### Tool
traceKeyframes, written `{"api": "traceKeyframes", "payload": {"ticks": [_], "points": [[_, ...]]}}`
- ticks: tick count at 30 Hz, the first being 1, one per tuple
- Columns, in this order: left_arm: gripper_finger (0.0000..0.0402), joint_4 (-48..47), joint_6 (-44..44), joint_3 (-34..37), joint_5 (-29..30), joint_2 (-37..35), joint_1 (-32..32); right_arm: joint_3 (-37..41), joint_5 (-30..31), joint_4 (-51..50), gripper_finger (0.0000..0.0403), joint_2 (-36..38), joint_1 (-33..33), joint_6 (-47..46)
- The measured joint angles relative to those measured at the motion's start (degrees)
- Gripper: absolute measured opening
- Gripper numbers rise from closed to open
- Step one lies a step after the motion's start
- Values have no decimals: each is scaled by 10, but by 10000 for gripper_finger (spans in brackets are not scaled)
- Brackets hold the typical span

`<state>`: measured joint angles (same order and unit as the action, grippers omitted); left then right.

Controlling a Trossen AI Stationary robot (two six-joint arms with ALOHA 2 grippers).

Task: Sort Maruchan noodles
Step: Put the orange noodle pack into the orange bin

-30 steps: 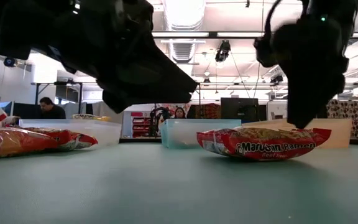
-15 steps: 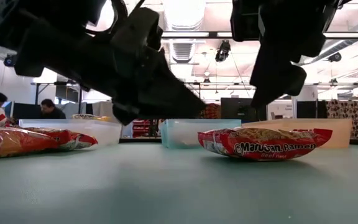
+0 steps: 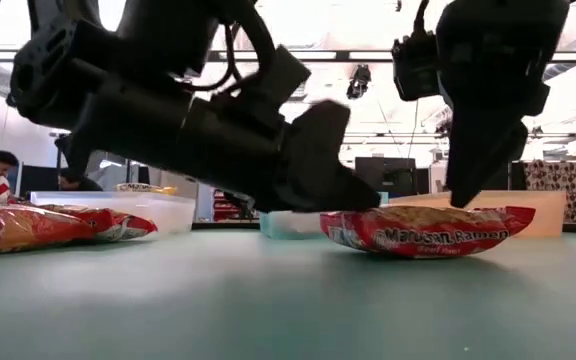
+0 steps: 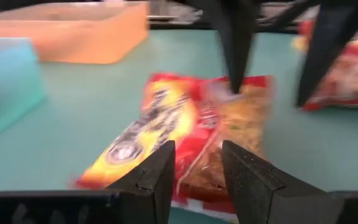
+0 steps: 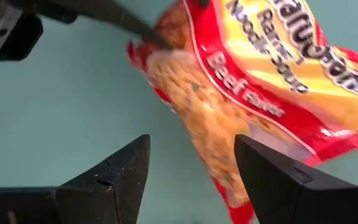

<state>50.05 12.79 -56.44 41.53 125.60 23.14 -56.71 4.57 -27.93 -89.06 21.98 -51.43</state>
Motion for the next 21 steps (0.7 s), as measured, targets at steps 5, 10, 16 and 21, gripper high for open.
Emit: {"api": "traceKeyframes", "payload": {"ticks": [5,10,16,21], "points": [[115,-20,4,1,16,8,-4,0,3,-28,224,1,0,-6],[115,-37,13,2,20,9,-3,0,17,-51,224,15,0,-38],[115,-46,13,5,20,8,-1,0,43,-100,224,72,0,-93],[115,-48,13,6,20,8,4,1,137,-123,224,128,0,-142]]}}
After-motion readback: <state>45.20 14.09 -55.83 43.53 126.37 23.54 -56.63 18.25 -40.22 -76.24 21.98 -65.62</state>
